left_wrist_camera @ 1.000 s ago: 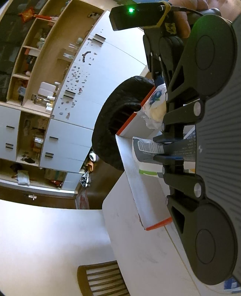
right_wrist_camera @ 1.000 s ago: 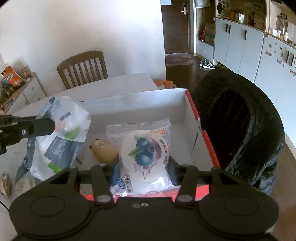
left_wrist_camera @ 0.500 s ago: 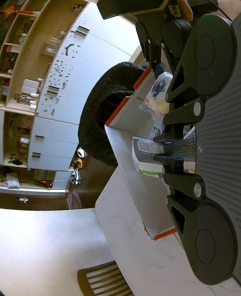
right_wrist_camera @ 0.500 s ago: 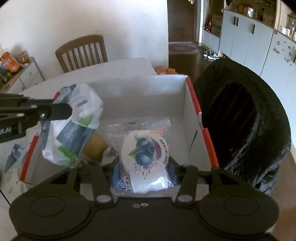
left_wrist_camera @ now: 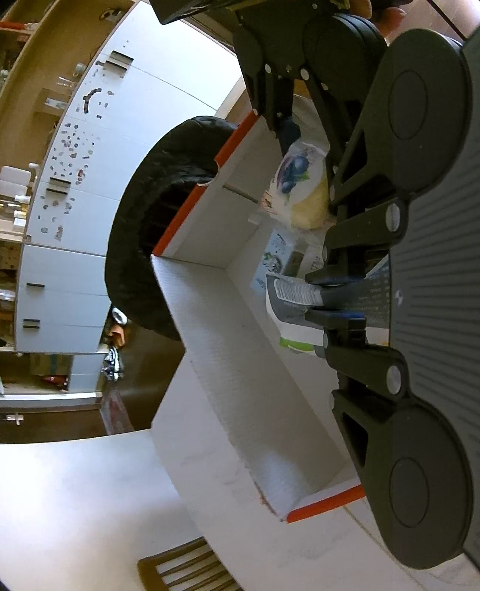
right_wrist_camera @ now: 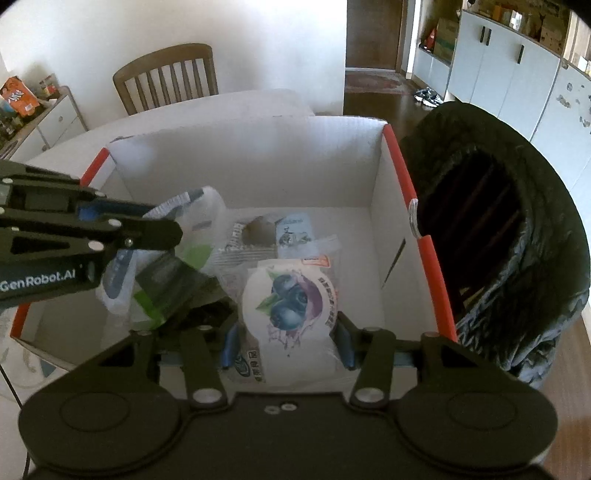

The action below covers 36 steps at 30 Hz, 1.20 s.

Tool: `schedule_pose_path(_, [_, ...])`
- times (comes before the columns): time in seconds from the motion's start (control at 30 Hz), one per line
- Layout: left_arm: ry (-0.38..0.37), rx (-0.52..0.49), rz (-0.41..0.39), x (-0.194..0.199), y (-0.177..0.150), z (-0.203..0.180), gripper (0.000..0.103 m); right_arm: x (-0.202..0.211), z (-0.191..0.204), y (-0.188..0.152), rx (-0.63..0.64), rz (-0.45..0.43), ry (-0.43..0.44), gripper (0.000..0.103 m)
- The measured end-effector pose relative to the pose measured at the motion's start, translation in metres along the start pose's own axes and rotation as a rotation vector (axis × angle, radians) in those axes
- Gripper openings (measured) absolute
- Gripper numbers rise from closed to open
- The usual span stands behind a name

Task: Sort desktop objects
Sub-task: 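Open both grippers to drop the bag and blueberry packet in the box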

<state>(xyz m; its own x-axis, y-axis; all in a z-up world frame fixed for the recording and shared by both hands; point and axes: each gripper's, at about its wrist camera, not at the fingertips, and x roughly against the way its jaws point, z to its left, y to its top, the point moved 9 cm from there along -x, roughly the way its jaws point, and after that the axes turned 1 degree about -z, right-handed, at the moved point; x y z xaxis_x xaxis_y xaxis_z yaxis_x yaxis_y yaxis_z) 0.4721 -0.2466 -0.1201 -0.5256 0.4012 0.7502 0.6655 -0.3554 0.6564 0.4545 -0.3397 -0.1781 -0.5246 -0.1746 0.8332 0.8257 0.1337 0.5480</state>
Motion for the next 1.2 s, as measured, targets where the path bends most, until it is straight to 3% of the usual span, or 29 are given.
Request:
schedule_pose_path(0.3, [0.001, 0.008, 0.012, -0.003, 0.000, -0.001, 0.013, -0.004, 0.000, -0.004, 0.016, 0.005, 0.003, 0.052])
schedule_pose_path(0.37, [-0.002, 0.015, 0.017, -0.004, -0.001, -0.001, 0.014, -0.003, 0.002, -0.004, 0.025, 0.006, 0.011, 0.055])
schedule_pose_path(0.47, [-0.018, 0.039, 0.021, -0.004, -0.003, -0.001, 0.018, 0.002, 0.003, -0.003, 0.043, -0.020, 0.008, 0.067])
schedule_pose_path(0.77, [-0.055, 0.094, 0.017, 0.002, -0.009, 0.000, 0.024, 0.019, 0.006, -0.001, 0.072, -0.053, 0.015, 0.068])
schedule_pose_path(0.87, [-0.067, 0.096, 0.011, 0.006, -0.011, -0.001, 0.033, 0.024, 0.007, -0.001, 0.072, -0.056, 0.026, 0.068])
schedule_pose_path(0.97, [-0.060, 0.079, -0.020, 0.014, -0.010, -0.003, 0.070, 0.031, 0.007, -0.002, 0.069, -0.064, 0.032, 0.068])
schedule_pose_path(1.2, [-0.080, 0.064, -0.067, 0.035, -0.009, -0.008, 0.071, 0.044, 0.007, -0.003, 0.055, -0.078, 0.044, 0.070])
